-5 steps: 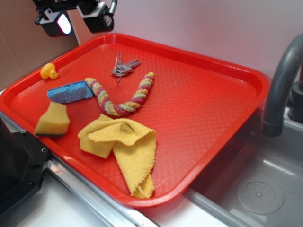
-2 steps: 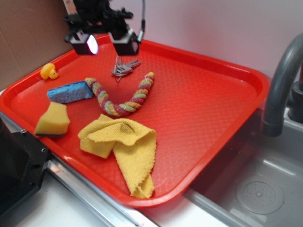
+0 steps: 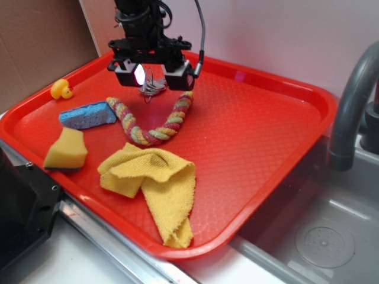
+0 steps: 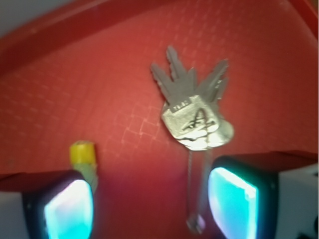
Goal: Grab the silver keys.
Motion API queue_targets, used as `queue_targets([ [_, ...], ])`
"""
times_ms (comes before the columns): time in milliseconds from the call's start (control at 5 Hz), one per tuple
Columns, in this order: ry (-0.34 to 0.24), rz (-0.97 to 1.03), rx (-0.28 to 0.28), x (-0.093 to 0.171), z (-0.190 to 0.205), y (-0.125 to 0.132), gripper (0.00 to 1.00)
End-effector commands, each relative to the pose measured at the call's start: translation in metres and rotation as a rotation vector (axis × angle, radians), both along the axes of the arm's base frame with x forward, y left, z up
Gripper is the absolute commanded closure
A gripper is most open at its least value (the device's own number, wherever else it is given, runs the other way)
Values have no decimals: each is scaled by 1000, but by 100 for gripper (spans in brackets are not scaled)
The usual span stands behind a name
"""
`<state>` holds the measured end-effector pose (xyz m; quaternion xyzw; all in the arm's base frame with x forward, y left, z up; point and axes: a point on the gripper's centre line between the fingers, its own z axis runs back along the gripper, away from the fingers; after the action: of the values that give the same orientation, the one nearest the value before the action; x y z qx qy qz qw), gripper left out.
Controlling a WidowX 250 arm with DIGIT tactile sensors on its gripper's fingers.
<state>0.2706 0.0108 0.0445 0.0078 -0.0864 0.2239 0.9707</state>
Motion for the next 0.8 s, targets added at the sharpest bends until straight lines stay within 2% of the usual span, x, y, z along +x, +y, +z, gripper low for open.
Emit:
queue_targets([
  [0, -2, 65, 10, 6, -1, 18, 100],
  [400, 37, 57, 53, 0, 5, 35, 100],
  [600, -6, -41, 25, -8, 55, 29, 100],
])
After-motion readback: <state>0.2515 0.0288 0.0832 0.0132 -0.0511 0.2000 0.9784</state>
